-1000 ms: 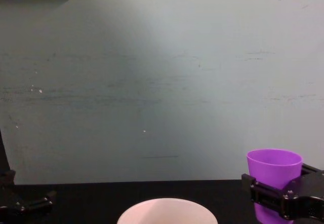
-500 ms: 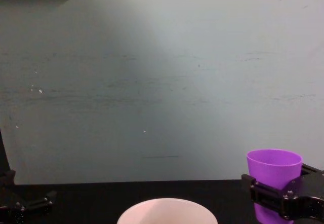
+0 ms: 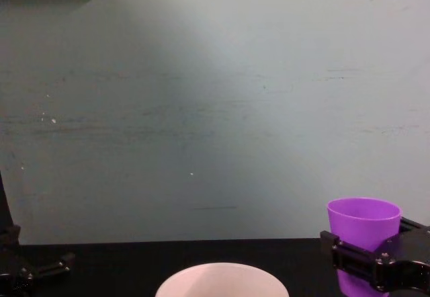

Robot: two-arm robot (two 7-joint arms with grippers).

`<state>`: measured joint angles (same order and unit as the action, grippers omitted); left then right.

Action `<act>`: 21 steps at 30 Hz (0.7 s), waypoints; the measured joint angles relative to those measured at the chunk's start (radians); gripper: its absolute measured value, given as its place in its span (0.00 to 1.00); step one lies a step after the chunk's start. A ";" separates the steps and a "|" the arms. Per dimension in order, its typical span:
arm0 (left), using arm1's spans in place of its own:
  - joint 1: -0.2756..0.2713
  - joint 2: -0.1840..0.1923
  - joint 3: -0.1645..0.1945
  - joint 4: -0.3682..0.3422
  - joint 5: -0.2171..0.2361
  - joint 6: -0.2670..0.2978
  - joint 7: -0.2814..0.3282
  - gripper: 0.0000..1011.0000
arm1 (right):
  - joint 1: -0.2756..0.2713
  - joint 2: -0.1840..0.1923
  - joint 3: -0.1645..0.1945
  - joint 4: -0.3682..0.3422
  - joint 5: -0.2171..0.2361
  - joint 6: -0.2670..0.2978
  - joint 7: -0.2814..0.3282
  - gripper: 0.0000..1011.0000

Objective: Pick up the cup and pour the mung beans from the cup into the bowl.

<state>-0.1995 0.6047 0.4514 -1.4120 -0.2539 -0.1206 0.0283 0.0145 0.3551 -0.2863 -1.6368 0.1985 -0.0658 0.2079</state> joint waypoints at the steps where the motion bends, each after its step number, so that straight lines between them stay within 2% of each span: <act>1: 0.000 0.000 0.000 0.000 0.000 0.000 0.000 0.99 | 0.000 0.000 0.000 0.000 0.000 0.000 0.000 0.72; 21: 0.000 0.000 0.000 0.000 0.000 0.000 0.000 0.99 | 0.000 0.000 0.000 0.000 0.000 0.000 0.000 0.72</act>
<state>-0.1995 0.6047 0.4514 -1.4120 -0.2539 -0.1205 0.0283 0.0145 0.3551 -0.2864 -1.6369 0.1986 -0.0658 0.2079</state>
